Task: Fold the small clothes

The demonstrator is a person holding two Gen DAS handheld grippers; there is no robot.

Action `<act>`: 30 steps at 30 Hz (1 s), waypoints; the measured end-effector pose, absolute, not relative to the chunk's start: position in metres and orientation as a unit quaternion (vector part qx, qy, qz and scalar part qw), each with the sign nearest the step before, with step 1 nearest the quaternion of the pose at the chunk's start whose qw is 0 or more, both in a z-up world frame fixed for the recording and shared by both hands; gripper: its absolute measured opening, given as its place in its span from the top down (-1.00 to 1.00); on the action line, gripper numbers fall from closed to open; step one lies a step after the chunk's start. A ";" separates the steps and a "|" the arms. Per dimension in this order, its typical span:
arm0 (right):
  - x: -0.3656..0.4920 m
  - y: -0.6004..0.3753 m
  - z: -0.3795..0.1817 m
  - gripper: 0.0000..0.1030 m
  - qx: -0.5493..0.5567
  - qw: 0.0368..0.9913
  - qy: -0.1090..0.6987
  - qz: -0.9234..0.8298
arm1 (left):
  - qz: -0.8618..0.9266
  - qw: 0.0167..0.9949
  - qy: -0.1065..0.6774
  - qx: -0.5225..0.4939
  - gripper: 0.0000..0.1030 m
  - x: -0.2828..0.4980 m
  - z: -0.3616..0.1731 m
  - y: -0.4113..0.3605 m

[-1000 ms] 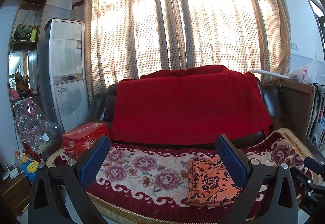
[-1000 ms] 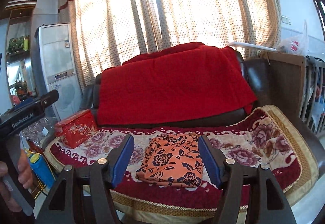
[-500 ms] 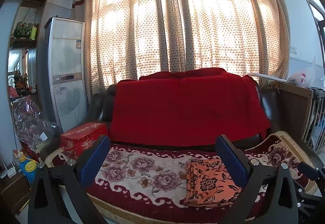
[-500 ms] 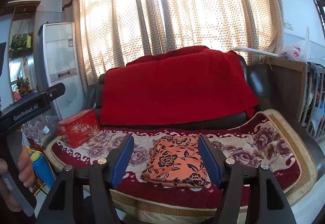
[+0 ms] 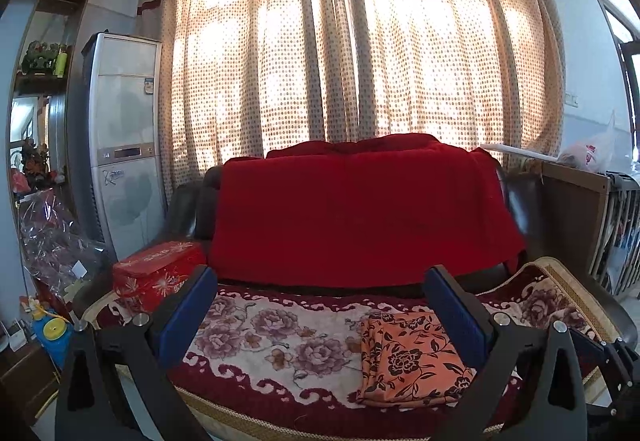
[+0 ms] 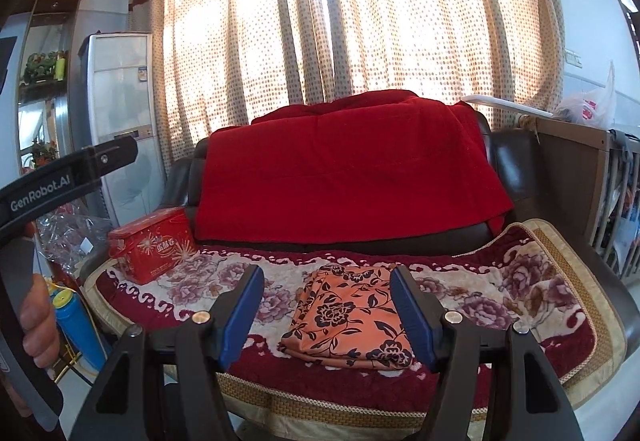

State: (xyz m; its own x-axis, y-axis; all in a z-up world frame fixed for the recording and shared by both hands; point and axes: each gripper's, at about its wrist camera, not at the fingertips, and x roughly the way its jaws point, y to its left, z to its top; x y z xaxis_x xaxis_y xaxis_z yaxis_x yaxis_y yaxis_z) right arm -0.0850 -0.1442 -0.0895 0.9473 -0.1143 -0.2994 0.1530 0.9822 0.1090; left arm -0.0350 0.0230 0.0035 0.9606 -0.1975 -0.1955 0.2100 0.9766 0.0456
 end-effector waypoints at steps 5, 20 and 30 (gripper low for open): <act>-0.083 -0.145 -0.091 -0.34 0.065 0.985 0.143 -0.070 | -0.102 0.990 0.092 0.032 -1.00 -0.033 0.003 0.024; -0.044 -0.148 -0.098 -0.34 0.055 0.983 0.160 -0.074 | -0.105 0.987 0.117 0.028 -1.00 0.011 -0.017 0.018; 0.009 -0.153 -0.107 -0.34 0.051 0.981 0.173 -0.067 | -0.098 0.984 0.147 0.029 -1.00 0.064 -0.036 0.012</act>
